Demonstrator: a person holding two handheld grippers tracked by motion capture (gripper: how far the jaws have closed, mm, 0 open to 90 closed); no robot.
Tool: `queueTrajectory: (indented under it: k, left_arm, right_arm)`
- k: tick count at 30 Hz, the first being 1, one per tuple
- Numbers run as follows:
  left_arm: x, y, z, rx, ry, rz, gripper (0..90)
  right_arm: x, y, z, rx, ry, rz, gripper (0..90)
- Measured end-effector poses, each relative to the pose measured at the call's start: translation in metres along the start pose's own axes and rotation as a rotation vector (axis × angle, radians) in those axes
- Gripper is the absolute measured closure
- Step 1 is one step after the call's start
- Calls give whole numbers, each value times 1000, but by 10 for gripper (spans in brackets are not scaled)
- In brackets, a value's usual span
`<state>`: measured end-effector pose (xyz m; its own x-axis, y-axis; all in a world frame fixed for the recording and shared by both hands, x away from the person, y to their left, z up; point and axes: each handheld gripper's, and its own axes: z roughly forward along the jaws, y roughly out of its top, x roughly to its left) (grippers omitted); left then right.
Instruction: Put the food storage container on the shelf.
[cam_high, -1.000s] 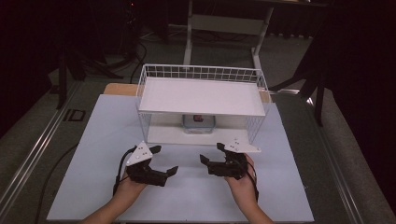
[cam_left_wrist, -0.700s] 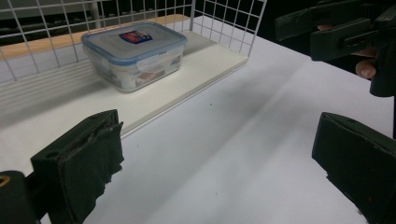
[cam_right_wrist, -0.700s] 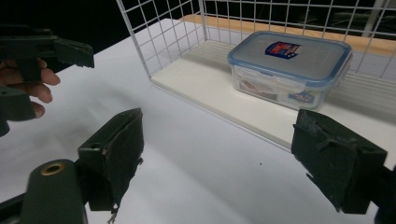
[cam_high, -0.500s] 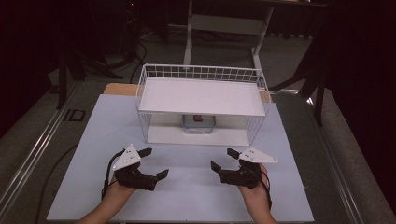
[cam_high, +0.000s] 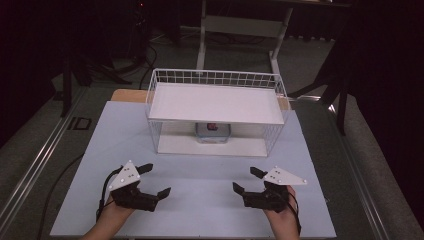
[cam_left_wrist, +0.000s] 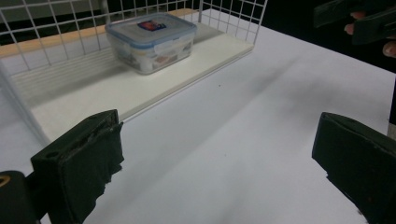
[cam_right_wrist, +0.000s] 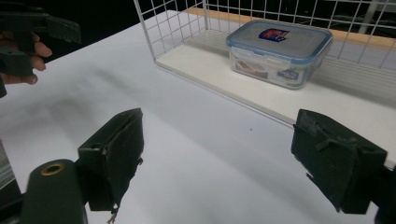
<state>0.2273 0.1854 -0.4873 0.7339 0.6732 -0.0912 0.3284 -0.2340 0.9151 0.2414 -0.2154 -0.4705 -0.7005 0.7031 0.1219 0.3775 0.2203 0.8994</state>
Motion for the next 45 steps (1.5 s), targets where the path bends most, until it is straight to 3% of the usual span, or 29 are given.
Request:
queueTrajectory:
  k: [8, 15, 24, 32, 37, 45]
  left_arm:
    - [1, -10, -7, 13, -1, 1, 29]
    - [2, -19, -9, -11, -21, -5, 29]
    - [6, -28, -9, -18, -5, -14, 29]
    - [10, -34, -7, -14, 16, -8, 30]
    - [11, -37, -5, -24, 0, -9, 29]
    - [13, -36, -2, -55, 18, -12, 29]
  right_arm:
    - [-1, -9, -12, 6, -5, -8, 170]
    - [-4, -16, -17, -17, 6, -18, 170]
    - [-12, -25, -15, -11, 18, -60, 160]
    - [-19, -32, -11, -3, -1, -83, 149]
    - [-23, -36, -10, -6, -25, -104, 149]
    - [-28, -38, -9, -24, -29, -66, 149]
